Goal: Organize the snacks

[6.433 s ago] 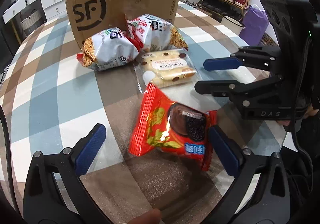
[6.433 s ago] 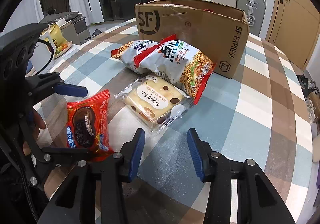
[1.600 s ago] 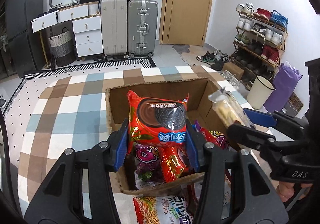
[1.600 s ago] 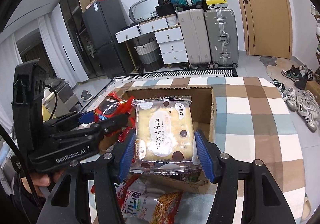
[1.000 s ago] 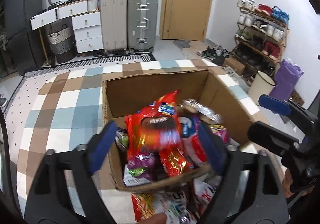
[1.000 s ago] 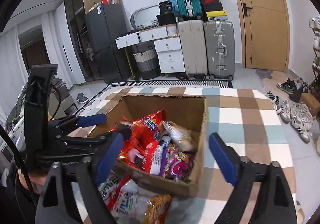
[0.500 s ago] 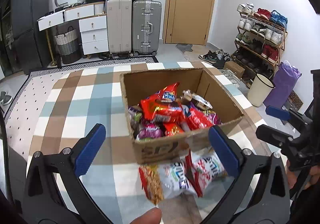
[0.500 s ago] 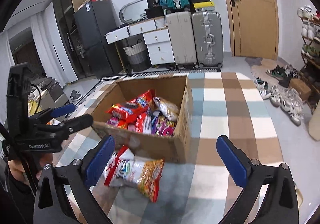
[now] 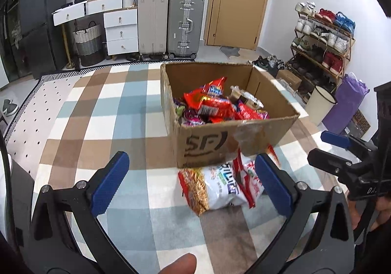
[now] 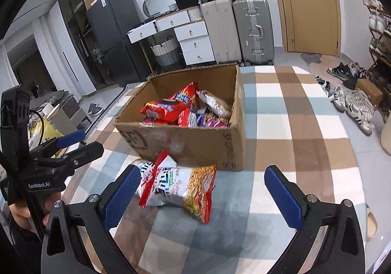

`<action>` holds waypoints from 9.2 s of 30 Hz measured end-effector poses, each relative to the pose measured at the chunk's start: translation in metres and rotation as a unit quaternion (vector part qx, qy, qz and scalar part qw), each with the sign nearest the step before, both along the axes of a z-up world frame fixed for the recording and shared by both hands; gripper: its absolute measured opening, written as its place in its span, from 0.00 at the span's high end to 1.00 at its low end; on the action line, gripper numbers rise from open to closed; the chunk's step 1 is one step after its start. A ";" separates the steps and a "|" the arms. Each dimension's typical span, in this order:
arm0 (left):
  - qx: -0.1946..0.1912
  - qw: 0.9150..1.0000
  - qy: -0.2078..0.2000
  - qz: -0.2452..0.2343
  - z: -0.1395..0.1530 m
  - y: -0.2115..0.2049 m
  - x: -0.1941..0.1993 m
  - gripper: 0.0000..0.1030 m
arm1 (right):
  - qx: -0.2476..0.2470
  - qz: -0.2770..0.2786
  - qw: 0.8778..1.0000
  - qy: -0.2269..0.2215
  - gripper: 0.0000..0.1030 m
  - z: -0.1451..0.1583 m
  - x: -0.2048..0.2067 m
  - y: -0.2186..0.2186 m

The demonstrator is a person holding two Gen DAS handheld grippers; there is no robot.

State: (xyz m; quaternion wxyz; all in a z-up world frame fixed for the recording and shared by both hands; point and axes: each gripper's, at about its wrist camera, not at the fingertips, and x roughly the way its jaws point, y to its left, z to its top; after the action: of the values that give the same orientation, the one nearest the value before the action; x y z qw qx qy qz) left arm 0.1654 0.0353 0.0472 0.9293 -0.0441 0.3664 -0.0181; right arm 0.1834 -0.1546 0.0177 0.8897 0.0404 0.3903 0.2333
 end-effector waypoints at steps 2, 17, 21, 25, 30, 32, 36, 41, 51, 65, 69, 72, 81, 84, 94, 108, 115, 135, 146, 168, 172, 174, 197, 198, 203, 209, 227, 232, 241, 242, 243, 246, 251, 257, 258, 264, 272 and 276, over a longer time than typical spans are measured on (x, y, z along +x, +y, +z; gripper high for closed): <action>-0.002 1.000 0.005 0.000 -0.003 0.001 0.001 0.01 | -0.005 -0.001 1.000 0.005 0.00 -0.003 -0.001 0.003; -0.011 0.999 0.050 -0.003 -0.041 0.007 0.009 0.01 | -0.002 0.014 0.998 0.058 0.00 -0.037 0.004 0.022; -0.016 0.998 0.063 0.006 -0.054 0.011 0.012 0.01 | -0.008 0.022 0.997 0.071 0.00 -0.050 0.009 0.031; -0.025 0.997 0.072 0.012 -0.062 0.016 0.013 0.01 | -0.001 0.027 0.996 0.084 0.00 -0.060 0.013 0.035; -0.029 0.996 0.078 0.016 -0.067 0.021 0.013 0.01 | 0.011 0.025 0.995 0.098 0.00 -0.068 0.018 0.038; -0.034 0.996 0.079 0.019 -0.068 0.023 0.014 0.01 | 0.015 0.027 0.995 0.100 0.00 -0.070 0.022 0.041; -0.042 0.995 0.083 0.024 -0.070 0.026 0.016 0.01 | 0.022 0.027 0.994 0.107 0.00 -0.075 0.030 0.046; -0.046 0.995 0.086 0.024 -0.073 0.024 0.018 0.01 | 0.004 0.017 0.993 0.113 0.00 -0.084 0.038 0.044; -0.059 0.994 0.093 0.009 -0.077 0.013 0.031 0.01 | -0.003 0.025 0.994 0.103 0.00 -0.085 0.038 0.030; -0.073 0.990 0.123 -0.020 -0.097 -0.009 0.050 0.01 | 0.052 0.033 0.993 0.097 0.27 -0.085 0.030 0.006; -0.088 0.988 0.124 -0.018 -0.102 -0.007 0.052 0.01 | 0.053 0.035 0.994 0.093 0.31 -0.084 0.026 0.005; -0.095 0.988 0.123 -0.025 -0.103 -0.008 0.052 0.07 | 0.058 0.034 0.994 0.088 0.34 -0.083 0.024 0.002; -0.099 0.986 0.116 -0.061 -0.098 -0.020 0.047 0.46 | 0.078 0.039 0.992 0.090 0.38 -0.083 0.015 -0.002; -0.101 0.986 0.116 -0.062 -0.097 -0.020 0.043 0.47 | 0.092 0.038 0.990 0.095 0.38 -0.084 0.014 -0.006; -0.097 0.989 0.092 -0.058 -0.078 -0.015 0.024 0.47 | 0.104 0.033 0.991 0.080 0.38 -0.075 0.006 -0.014; -0.090 0.994 0.035 -0.042 -0.022 0.003 -0.003 0.47 | 0.136 0.036 0.990 0.031 0.38 -0.038 -0.011 -0.031; -0.085 0.996 0.009 -0.035 0.006 0.006 -0.009 0.47 | 0.146 0.031 0.989 -0.003 0.38 -0.010 -0.022 -0.040; -0.069 0.996 -0.046 -0.024 0.065 0.011 0.017 0.47 | 0.142 0.019 0.988 -0.059 0.38 0.046 -0.003 -0.034; -0.066 0.996 -0.047 -0.025 0.067 0.007 0.051 0.47 | 0.131 0.023 0.989 -0.060 0.38 0.050 0.022 -0.017; -0.057 0.998 -0.028 -0.020 0.039 0.004 0.126 0.47 | 0.114 0.025 0.992 -0.040 0.38 0.036 0.062 0.008; -0.060 0.998 -0.023 -0.020 0.032 0.006 0.136 0.47 | 0.105 0.023 0.994 -0.037 0.38 0.033 0.069 0.012; -0.058 0.998 -0.022 -0.021 0.028 0.005 0.140 0.47 | 0.098 0.024 0.994 -0.035 0.38 0.030 0.073 0.014; -0.033 0.999 -0.003 -0.028 -0.006 -0.004 0.158 0.46 | -0.015 0.025 0.997 -0.065 0.37 -0.003 0.100 0.050; -0.033 0.999 -0.003 -0.027 -0.006 -0.005 0.159 0.46 | -0.019 0.026 0.997 -0.067 0.37 -0.004 0.100 0.050; -0.034 0.999 -0.004 -0.022 -0.005 -0.006 0.159 0.46 | -0.025 0.026 0.997 -0.073 0.30 -0.002 0.100 0.049; -0.025 0.999 -0.022 -0.020 0.005 -0.009 0.146 0.26 | -0.021 0.017 0.993 -0.113 0.07 0.013 0.081 0.038; -0.023 0.992 -0.122 -0.003 0.041 0.007 0.050 0.01 | 0.025 0.024 0.991 -0.131 0.00 0.015 0.034 0.003; 0.000 0.990 -0.141 0.004 0.031 0.008 0.017 0.01 | 0.030 0.029 0.987 -0.155 0.00 0.010 0.013 0.000; 0.015 0.987 -0.160 0.009 -0.010 0.003 -0.015 0.01 | 0.046 0.038 0.980 -0.187 0.00 -0.006 -0.014 -0.005; 0.015 0.987 -0.162 0.009 -0.013 0.003 -0.014 0.01 | 0.048 0.041 0.980 -0.189 0.00 -0.008 -0.016 -0.005; 0.015 0.986 -0.167 0.010 -0.017 0.003 -0.017 0.01 | 0.049 0.042 0.980 -0.190 0.00 -0.010 -0.016 -0.005; 0.014 0.985 -0.172 0.013 -0.026 0.001 -0.018 0.01 | 0.044 0.040 0.978 -0.198 0.00 -0.015 -0.018 -0.006; 0.008 0.984 -0.178 0.019 -0.035 0.003 -0.019 0.01 | 0.038 0.036 0.976 -0.212 0.00 -0.019 -0.022 -0.006; 0.001 0.983 -0.182 0.024 -0.040 0.008 -0.016 0.01 | 0.034 0.033 0.974 -0.221 0.00 -0.021 -0.023 -0.005; 0.003 0.983 -0.184 0.025 -0.042 0.008 -0.016 0.01 | 0.033 0.033 0.974 -0.224 0.00 -0.021 -0.024 -0.004; 0.001 0.983 -0.180 0.024 -0.044 0.009 -0.013 0.01 | 0.027 0.035 0.972 -0.233 0.00 -0.021 -0.027 -0.003; 0.005 0.983 -0.182 0.026 -0.044 0.008 -0.015 0.01 | 0.025 0.030 0.971 -0.237 0.00 -0.021 -0.030 -0.004; 0.006 0.982 -0.184 0.025 -0.044 0.008 -0.017 0.01 | 0.020 0.031 0.970 -0.240 0.00 -0.021 -0.031 -0.002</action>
State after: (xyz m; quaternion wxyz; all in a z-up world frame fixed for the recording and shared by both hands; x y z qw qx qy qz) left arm 0.1487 0.0432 0.0031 0.9813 -0.0436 0.1875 -0.0003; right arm 0.1521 -0.1571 -0.0030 0.9487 -0.0106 0.1621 0.2712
